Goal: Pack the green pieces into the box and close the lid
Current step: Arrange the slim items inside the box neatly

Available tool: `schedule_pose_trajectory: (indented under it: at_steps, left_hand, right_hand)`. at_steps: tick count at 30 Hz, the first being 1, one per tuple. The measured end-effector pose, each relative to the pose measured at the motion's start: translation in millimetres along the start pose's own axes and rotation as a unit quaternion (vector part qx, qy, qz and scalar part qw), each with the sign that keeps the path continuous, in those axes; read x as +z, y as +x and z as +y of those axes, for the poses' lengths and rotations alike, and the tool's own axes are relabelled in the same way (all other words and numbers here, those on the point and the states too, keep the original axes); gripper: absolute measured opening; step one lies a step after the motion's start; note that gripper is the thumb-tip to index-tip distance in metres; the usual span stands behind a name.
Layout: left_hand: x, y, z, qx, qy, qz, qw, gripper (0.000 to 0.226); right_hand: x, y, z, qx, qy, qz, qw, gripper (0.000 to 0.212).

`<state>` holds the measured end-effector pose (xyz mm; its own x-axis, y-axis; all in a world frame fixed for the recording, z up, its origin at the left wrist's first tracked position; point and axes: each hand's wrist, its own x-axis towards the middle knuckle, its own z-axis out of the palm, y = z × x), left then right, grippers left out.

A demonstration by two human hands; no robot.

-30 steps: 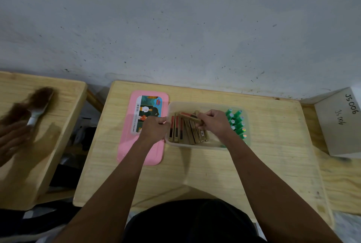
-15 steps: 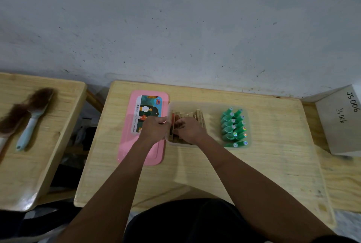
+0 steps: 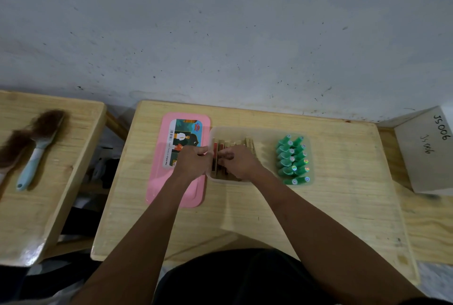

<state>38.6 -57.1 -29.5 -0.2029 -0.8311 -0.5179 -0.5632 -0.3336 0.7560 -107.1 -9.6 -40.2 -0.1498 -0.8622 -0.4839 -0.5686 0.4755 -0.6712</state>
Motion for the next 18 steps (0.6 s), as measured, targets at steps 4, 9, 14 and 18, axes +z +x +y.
schedule_pose_trajectory:
  at_steps: [4,9,14,18]
  left_hand:
    - [-1,0,-1,-0.004,-0.006,-0.003,1.000,0.039]
    - [-2,1,-4,0.000,0.002,-0.002,1.000,0.041]
    - [-1,2,-4,0.000,-0.001,0.001,1.000,0.041]
    - [0,2,-5,0.001,-0.004,0.001,1.000,0.041]
  right_hand:
    - [-23,-15,8,0.070,-0.010,0.228,0.971,0.021]
    - [-28,-26,27,0.147,-0.106,0.167,0.969,0.036]
    - [-23,-19,34,0.147,-0.067,0.159,0.974,0.052]
    - [-27,-21,35,0.122,0.150,0.138,0.971,0.048]
